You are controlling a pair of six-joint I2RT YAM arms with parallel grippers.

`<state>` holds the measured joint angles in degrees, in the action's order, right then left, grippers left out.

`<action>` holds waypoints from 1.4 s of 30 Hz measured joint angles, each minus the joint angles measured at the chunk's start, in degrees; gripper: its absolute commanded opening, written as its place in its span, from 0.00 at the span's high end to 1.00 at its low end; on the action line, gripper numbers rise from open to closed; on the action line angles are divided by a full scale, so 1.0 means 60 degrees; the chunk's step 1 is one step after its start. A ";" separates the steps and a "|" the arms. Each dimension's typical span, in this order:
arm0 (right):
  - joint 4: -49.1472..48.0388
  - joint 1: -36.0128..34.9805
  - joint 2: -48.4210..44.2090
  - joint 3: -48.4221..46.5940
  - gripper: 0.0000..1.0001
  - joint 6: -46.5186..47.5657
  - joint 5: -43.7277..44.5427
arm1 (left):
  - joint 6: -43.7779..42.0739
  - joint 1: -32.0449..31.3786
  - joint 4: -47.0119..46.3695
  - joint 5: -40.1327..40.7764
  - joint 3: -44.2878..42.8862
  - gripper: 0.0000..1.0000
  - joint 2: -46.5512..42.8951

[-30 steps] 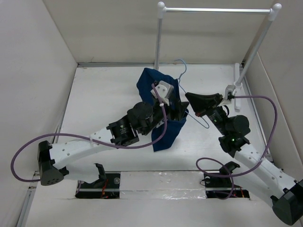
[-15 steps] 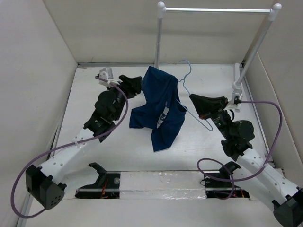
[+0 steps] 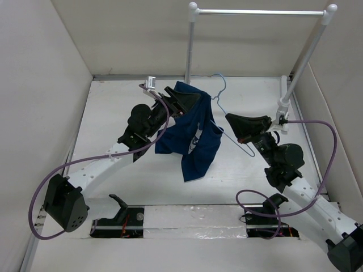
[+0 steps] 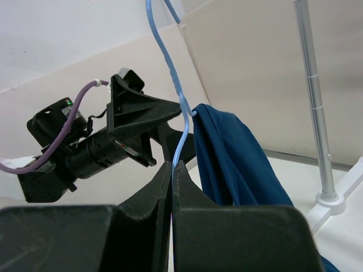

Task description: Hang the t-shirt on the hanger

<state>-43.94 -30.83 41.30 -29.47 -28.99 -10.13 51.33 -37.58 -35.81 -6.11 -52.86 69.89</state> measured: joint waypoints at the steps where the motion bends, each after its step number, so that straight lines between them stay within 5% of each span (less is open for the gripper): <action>1: -0.0025 0.0000 0.0058 0.0000 1.00 0.0000 -0.0040 | 0.0073 -0.0098 -0.0160 -0.0007 0.0004 0.20 0.0029; 12: -0.0357 0.0000 0.0678 0.0069 1.00 -0.0098 -0.0350 | 0.0503 -0.0969 -0.1202 0.0375 -0.0273 0.27 0.1013; 17: -0.0550 -0.0011 0.0954 0.0076 1.00 0.0007 -0.0291 | 0.0754 -0.0969 -0.1486 0.0499 -0.0273 0.52 0.1220; 25: -0.1282 -0.0601 0.1800 0.0372 1.00 0.0393 -0.0273 | 0.1166 -0.0929 -0.2033 0.0900 -0.0211 0.38 0.1311; 36: -0.0896 -0.0659 0.1807 0.0310 1.00 0.0951 -0.0244 | 0.1351 -0.0900 -0.2091 0.1118 -0.0211 0.73 0.1719; 38: -0.0656 -0.0681 0.1810 0.0182 1.00 0.1013 -0.0248 | 0.1304 -0.0885 -0.2051 0.1137 -0.0211 0.88 0.1727; 42: -0.0131 -0.0688 0.2080 -0.0036 1.00 0.1053 -0.0346 | 0.1300 -0.0838 -0.1920 0.1086 -0.0219 1.00 0.1654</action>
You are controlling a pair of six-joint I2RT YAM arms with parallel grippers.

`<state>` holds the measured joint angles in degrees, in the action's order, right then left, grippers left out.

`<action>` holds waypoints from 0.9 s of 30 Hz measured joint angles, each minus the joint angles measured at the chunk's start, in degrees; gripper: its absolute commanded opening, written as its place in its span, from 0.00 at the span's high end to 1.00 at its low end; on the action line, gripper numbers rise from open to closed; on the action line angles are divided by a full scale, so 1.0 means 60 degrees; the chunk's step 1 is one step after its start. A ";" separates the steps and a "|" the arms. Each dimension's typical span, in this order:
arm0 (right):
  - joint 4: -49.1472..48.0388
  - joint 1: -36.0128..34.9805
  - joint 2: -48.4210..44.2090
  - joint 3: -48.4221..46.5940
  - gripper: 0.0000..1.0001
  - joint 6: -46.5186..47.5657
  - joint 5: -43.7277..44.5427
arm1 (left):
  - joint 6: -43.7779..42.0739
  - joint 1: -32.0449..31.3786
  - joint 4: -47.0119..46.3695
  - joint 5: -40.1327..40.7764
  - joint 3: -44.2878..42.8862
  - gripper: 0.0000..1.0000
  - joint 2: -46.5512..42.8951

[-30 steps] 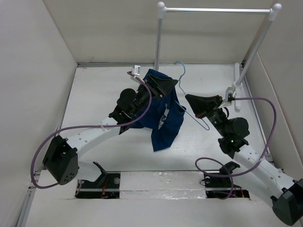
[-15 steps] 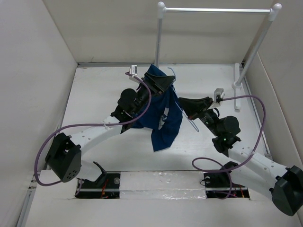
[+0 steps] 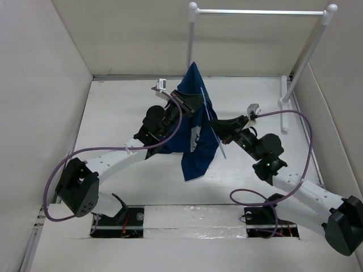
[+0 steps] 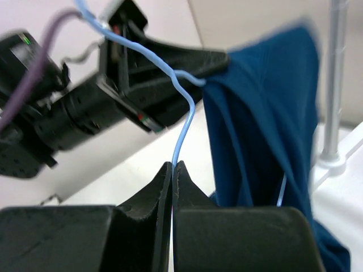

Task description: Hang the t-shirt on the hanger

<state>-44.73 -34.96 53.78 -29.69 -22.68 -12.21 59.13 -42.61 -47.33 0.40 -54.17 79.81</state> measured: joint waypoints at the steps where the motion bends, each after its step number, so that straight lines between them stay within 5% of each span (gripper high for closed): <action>1: 0.0117 -0.0004 0.0127 -0.0007 1.00 -0.0007 -0.0055 | -0.0044 0.0051 0.0146 -0.0073 0.0000 1.00 -0.0066; 6: 0.0277 -0.0153 0.0317 -0.0117 1.00 -0.0084 -0.0200 | -0.0164 0.0339 0.0656 -0.0415 0.0321 1.00 -0.0557; 9: 0.0408 -0.0302 0.0331 -0.0237 0.81 -0.0211 -0.0448 | -0.0193 0.0492 0.0889 -0.0576 0.0674 1.00 -0.1144; 10: 0.0444 -0.0342 0.0331 -0.0280 0.66 -0.0244 -0.0499 | -0.0204 0.0561 0.0943 -0.0645 0.0805 1.00 -0.1362; 13: 0.0747 -0.0368 0.0087 -0.0288 0.45 -0.0273 -0.0525 | -0.0288 0.1016 0.1078 -0.0714 0.1239 1.00 -0.2087; 15: 0.1122 -0.0368 -0.0288 -0.0277 0.42 -0.0197 -0.0372 | -0.0288 0.1348 0.1129 -0.0805 0.1428 1.00 -0.2477; 17: 0.1399 -0.0364 -0.0790 -0.0200 1.00 -0.0047 -0.0157 | -0.0288 0.1592 0.1158 -0.0856 0.1614 1.00 -0.2849; 22: 0.1552 -0.0073 -0.1246 0.0219 1.00 0.0000 -0.0073 | -0.0299 0.1701 0.1410 -0.1086 0.1847 1.00 -0.3570; 24: 0.1464 0.0007 -0.0900 0.0415 0.81 -0.0026 -0.0178 | -0.0302 0.1745 0.1439 -0.1253 0.1851 1.00 -0.3716; 25: 0.1373 0.0015 -0.0648 0.0517 0.43 -0.0044 -0.0262 | -0.0302 0.1752 0.1443 -0.1286 0.1854 1.00 -0.3767; 27: 0.1322 0.0018 0.0138 0.0637 0.24 -0.0062 -0.0474 | -0.0310 0.1767 0.1468 -0.1337 0.1891 1.00 -0.3865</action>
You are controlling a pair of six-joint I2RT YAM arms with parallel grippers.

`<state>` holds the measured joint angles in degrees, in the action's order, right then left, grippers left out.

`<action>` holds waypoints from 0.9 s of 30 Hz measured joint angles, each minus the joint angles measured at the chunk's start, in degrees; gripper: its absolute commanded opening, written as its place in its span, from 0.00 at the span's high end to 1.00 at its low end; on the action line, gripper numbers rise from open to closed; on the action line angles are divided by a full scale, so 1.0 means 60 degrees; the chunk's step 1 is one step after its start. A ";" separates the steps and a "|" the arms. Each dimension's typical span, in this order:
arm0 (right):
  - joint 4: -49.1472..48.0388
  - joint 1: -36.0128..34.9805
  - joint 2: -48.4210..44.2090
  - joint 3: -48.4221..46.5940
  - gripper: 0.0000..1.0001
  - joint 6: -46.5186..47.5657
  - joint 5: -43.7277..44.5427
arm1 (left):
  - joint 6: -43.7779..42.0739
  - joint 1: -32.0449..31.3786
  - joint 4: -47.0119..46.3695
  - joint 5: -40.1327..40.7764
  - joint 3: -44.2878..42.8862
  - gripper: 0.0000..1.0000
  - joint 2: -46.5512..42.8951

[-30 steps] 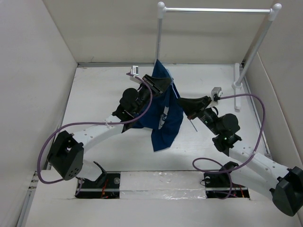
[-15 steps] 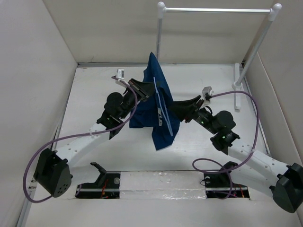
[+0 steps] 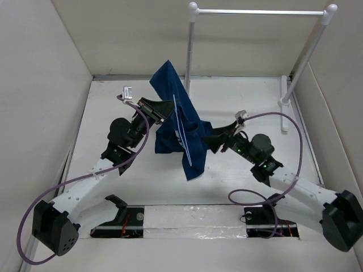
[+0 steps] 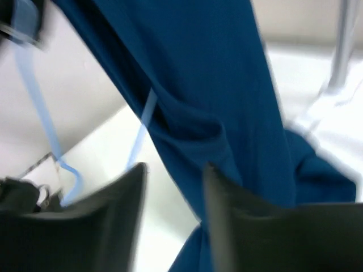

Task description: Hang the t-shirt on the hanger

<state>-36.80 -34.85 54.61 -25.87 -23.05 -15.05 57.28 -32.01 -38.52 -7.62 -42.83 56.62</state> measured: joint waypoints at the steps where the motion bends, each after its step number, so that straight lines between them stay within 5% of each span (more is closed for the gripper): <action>1: -0.0051 0.0029 0.0433 0.0029 0.22 0.0051 -0.0175 | -0.0015 0.0000 0.0062 -0.0033 0.0011 1.00 -0.0040; 4: -0.0546 0.0157 0.1752 0.0033 0.24 0.0007 -0.0783 | -0.0033 0.0000 0.0146 -0.0149 0.0047 1.00 -0.0120; 10: -0.1865 0.0517 0.3446 -0.0033 0.45 0.0025 -0.1643 | -0.0073 0.0004 0.0335 -0.0302 0.0164 1.00 -0.0321; 16: -0.2342 0.0783 0.4564 -0.0845 0.30 0.0484 -0.2514 | -0.0106 0.0007 0.0426 -0.0419 0.0208 1.00 -0.0470; 21: -0.2433 0.0925 0.5479 -0.1606 0.28 0.0896 -0.3311 | -0.0124 0.0018 0.0455 -0.0499 0.0211 1.00 -0.0477; 24: -0.2488 0.0929 0.5858 -0.1880 0.53 0.0998 -0.3530 | -0.0138 0.0040 0.0470 -0.0525 0.0208 1.00 -0.0477; 25: -0.2524 0.0929 0.5898 -0.1876 0.83 0.1009 -0.3606 | -0.0149 0.0040 0.0477 -0.0525 0.0208 1.00 -0.0477; 27: -0.2659 0.0929 0.5920 -0.1876 1.00 0.0965 -0.3745 | -0.0178 0.0040 0.0484 -0.0521 0.0211 1.00 -0.0477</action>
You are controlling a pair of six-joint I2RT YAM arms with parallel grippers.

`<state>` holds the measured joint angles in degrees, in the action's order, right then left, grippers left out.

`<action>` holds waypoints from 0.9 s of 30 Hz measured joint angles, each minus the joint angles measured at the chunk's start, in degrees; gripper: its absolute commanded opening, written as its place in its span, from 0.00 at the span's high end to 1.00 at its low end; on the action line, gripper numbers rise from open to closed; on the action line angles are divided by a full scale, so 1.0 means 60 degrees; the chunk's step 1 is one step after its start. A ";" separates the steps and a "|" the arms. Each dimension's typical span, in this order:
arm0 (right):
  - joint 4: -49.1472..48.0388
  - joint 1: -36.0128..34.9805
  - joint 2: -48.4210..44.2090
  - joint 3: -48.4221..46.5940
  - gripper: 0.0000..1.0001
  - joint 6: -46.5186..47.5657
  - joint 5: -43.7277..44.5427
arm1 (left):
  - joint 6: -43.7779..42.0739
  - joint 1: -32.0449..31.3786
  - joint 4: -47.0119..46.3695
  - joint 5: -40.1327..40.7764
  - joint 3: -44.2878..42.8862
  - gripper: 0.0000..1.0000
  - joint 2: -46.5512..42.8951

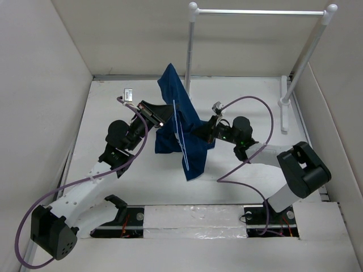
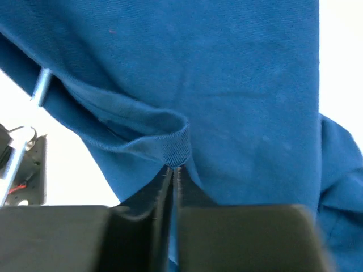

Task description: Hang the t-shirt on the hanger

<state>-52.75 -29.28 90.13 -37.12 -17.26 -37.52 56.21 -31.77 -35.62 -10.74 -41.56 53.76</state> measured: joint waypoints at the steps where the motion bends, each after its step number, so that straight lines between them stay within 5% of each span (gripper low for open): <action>1: -0.0087 0.0000 -0.0004 0.0000 1.00 -0.0084 -0.0073 | -0.0004 0.0000 -0.0004 0.0000 -0.0004 1.00 0.0000; 12: -0.0980 -0.1614 -0.1610 0.2240 1.00 -0.0838 0.0951 | -0.0022 0.0000 -0.0324 0.0066 -0.0390 1.00 0.0554; 21: 0.0313 -0.3523 -0.4346 0.3228 1.00 -0.0834 0.3741 | 0.0310 0.0197 -0.1158 0.0047 -0.0980 1.00 0.1606; 27: 0.1279 -0.4131 -0.4827 0.3508 1.00 -0.0856 0.5064 | 0.0743 0.0313 -0.1712 -0.0277 -0.1133 1.00 0.2167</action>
<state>-45.08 -54.06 61.17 -16.08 -22.39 -7.14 60.66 -29.89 -45.89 -12.40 -48.36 66.76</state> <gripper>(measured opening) 0.010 0.058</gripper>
